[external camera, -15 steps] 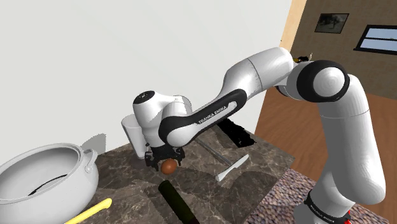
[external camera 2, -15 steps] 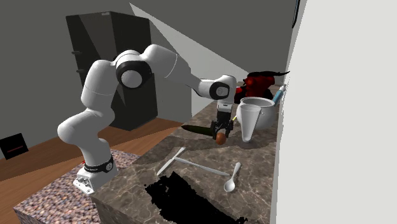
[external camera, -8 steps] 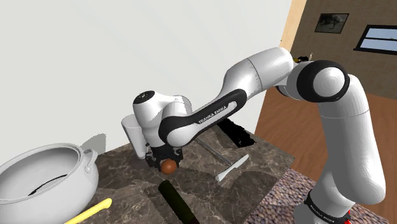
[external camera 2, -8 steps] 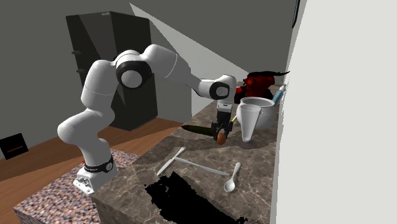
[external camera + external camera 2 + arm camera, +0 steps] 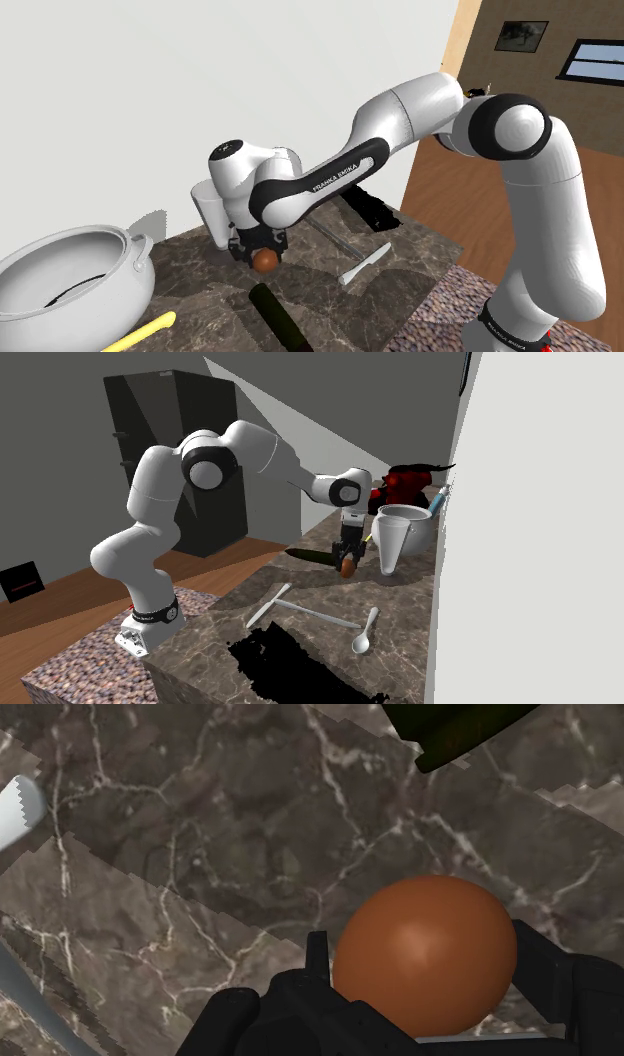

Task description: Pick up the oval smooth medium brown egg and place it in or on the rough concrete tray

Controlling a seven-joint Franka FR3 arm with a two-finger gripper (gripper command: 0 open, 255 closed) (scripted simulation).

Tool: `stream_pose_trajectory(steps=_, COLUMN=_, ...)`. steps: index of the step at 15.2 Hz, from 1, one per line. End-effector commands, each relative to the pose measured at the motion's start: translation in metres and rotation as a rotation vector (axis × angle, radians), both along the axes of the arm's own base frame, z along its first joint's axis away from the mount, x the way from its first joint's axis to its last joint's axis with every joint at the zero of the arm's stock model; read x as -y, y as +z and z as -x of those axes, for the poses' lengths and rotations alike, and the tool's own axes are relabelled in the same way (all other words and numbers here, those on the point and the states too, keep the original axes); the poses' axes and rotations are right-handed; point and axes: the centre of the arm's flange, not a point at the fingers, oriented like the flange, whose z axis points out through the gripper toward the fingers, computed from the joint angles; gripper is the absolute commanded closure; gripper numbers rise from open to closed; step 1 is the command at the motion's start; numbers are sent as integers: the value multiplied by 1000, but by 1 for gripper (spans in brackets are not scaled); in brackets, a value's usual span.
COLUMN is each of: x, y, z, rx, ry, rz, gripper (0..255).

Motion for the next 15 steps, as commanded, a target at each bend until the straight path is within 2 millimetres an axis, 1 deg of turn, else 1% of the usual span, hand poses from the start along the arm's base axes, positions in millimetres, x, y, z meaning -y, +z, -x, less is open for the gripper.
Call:
stream_pose_trajectory(steps=1, x=0, y=10, z=-1, rx=0, ry=0, rz=0, gripper=255)
stream_pose_trajectory(steps=15, x=0, y=83, z=-1, rx=0, ry=0, rz=0, gripper=255)
